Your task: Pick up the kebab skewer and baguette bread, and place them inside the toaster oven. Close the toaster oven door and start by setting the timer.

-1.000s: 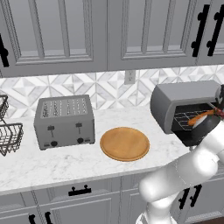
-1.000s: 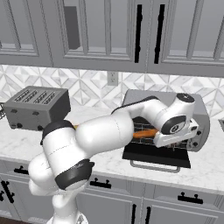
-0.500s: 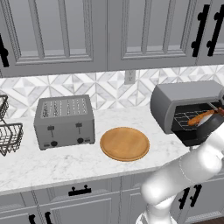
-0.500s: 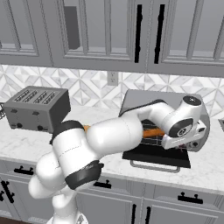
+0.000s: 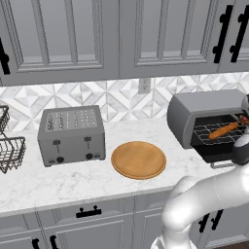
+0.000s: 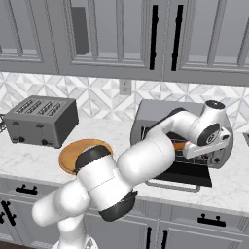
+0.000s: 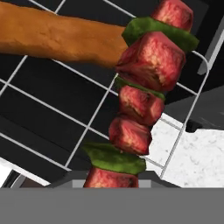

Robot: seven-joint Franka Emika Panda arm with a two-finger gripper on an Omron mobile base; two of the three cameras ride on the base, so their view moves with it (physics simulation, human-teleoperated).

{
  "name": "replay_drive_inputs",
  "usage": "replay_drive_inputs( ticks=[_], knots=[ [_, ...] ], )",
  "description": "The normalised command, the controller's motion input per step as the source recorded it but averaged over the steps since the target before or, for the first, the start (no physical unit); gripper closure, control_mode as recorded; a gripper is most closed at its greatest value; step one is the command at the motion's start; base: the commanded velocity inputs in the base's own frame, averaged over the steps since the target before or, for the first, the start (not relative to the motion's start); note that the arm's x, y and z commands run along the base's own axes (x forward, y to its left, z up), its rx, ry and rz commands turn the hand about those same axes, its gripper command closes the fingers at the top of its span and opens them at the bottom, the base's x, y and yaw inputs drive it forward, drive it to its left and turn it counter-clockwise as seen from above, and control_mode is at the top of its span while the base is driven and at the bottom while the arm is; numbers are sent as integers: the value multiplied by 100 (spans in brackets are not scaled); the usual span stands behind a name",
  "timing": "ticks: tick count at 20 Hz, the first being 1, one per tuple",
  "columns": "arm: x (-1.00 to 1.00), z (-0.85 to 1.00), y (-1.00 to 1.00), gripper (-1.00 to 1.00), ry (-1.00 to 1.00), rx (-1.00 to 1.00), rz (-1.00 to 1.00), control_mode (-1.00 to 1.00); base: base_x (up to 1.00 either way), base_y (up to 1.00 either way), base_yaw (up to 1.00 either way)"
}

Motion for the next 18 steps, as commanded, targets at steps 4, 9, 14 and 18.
replay_drive_inputs(
  ticks=[4, 9, 14, 18],
  knots=[
    [20, -5, -18, 100, 5, 0, 0, -100, 0, 0, 0],
    [19, 0, -7, 100, 0, 0, 0, -100, 0, 0, 0],
    [4, -18, 0, 100, 0, 1, 0, -100, 0, 0, 0],
    [6, -36, 0, 100, 0, 1, 0, -100, 0, 0, 0]
  ],
)
